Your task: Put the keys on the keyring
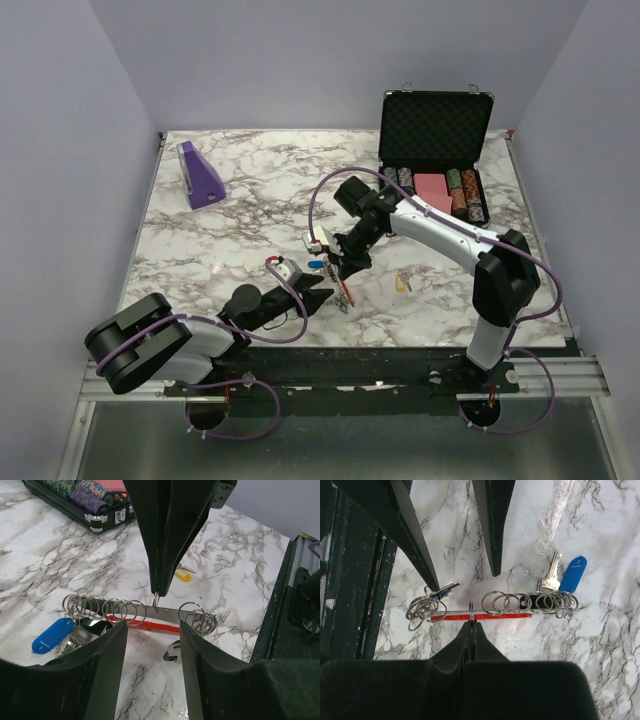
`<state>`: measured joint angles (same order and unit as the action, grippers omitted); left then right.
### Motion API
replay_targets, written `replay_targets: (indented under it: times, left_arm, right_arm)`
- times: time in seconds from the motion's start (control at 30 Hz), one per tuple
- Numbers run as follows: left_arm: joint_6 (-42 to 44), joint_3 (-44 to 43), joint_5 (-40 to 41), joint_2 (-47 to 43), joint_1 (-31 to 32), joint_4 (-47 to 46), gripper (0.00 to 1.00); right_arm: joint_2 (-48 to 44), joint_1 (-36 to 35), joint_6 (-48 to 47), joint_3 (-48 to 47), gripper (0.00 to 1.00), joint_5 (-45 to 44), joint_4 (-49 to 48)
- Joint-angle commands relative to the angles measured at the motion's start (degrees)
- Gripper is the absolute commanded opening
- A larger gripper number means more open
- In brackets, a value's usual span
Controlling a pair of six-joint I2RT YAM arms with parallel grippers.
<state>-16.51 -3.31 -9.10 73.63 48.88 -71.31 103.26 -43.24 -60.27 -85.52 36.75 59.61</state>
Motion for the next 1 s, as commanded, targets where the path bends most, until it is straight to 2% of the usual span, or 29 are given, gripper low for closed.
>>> replay_targets:
  times: [0.0,0.13,0.73,0.97]
  left_arm:
    - [1.13,1.55,-3.55,4.67,0.34,-12.08,0.53]
    - [1.22,2.17,-4.60,9.25,0.42,-19.82,0.52]
    - [3.94,2.96,-3.02,3.99,0.69,-19.04,0.57]
    - [5.00,2.79,-3.81,-0.14,0.69,-14.66,0.58]
  right_arm:
    - [0.71,-0.35,0.24,-1.06,0.01,3.58,0.68]
    - [0.54,-0.35,0.07,-0.79,0.01,4.64,0.77]
    - [0.10,-0.35,-0.29,0.09,0.01,6.23,0.59]
    - [-0.17,-0.35,-0.46,0.26,0.01,6.75,0.59]
